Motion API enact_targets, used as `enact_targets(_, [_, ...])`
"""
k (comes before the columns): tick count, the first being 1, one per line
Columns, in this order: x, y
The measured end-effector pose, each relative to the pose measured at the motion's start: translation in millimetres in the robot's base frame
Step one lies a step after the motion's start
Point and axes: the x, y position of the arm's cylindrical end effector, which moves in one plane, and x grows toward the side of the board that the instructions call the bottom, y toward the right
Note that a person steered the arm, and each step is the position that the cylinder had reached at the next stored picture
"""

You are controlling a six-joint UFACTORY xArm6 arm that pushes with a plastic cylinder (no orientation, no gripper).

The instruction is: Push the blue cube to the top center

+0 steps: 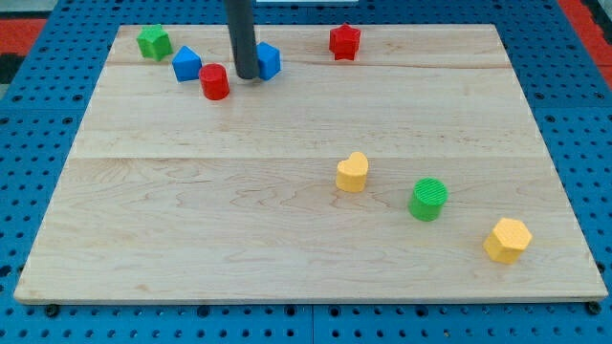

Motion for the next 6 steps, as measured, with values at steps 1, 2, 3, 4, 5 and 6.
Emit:
enact_targets(1, [-20,17])
enact_targets(2, [-25,31])
enact_targets(3, [-25,69])
enact_targets(4, [-28,80])
enact_targets(5, [-29,64])
enact_targets(6, [-25,79])
